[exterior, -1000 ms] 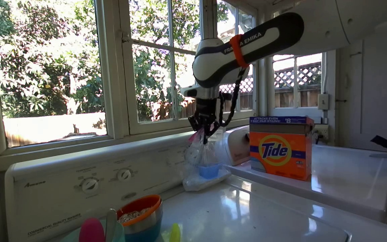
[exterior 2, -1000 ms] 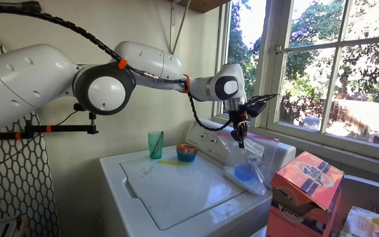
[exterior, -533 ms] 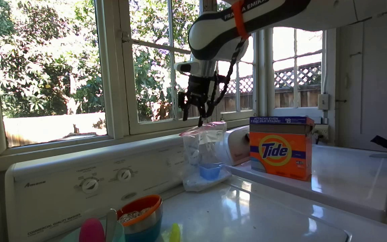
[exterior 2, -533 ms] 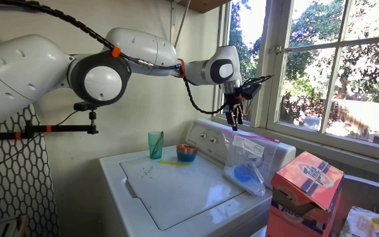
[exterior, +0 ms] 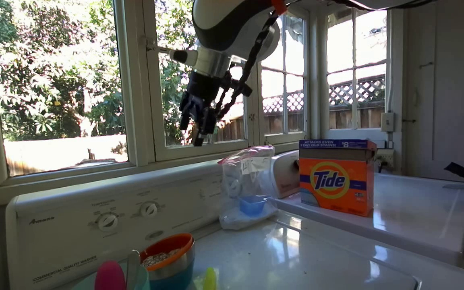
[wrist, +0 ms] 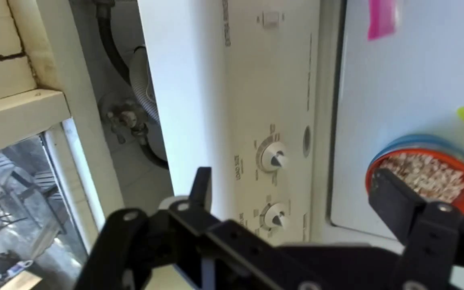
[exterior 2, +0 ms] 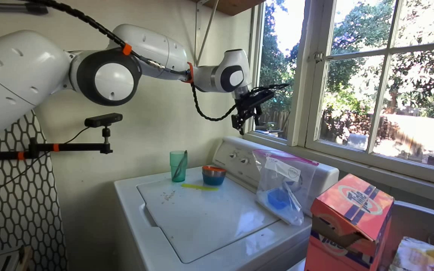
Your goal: Move the plastic bag forward and turn on the washing machine
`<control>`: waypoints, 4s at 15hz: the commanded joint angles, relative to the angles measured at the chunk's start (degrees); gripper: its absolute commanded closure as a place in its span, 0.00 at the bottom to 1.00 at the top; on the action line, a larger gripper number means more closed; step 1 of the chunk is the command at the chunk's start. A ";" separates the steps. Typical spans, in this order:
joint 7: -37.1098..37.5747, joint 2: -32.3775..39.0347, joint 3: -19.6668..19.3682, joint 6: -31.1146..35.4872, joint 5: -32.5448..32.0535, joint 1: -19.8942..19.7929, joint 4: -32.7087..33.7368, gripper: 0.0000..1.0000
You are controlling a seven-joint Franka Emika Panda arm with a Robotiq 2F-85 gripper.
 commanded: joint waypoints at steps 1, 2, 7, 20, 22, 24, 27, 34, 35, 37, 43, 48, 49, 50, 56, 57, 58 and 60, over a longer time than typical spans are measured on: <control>15.72 -3.11 -9.32 10.65 0.61 8.35 -11.76 0.00; 20.14 -2.70 -12.41 12.11 -0.04 11.24 -13.71 0.00; 42.04 -1.95 -23.38 14.31 -4.10 21.95 -21.88 0.00; 48.25 -10.87 -11.11 13.88 -20.61 11.53 -33.58 0.01; 43.76 -10.06 -10.86 13.81 -23.71 9.69 -33.34 0.00; 41.49 -8.93 -11.05 14.95 -26.84 8.19 -32.91 0.00; 39.77 -5.70 -10.44 14.67 -26.97 5.25 -29.21 0.26; 32.69 0.83 -9.08 14.08 -27.04 4.74 -19.40 0.81; 31.85 1.62 -9.05 13.81 -26.80 4.80 -18.09 0.89; 33.02 -0.48 -9.11 13.73 -25.85 4.89 -20.86 0.80; 31.70 2.24 -9.00 13.88 -25.29 4.63 -17.15 1.00; 32.03 1.33 -9.13 13.75 -25.36 4.84 -18.15 0.99; 32.03 1.34 -9.12 13.75 -25.36 4.83 -18.15 0.99; 32.03 1.34 -9.12 13.75 -25.36 4.83 -18.15 0.99; 32.03 1.36 -9.10 13.75 -25.35 4.82 -18.14 0.99; 32.03 1.36 -9.10 13.75 -25.35 4.81 -18.14 1.00; 31.54 1.93 -8.92 14.03 -25.25 4.66 -17.44 1.00; 31.70 2.88 -9.35 13.36 -25.59 5.01 -15.99 1.00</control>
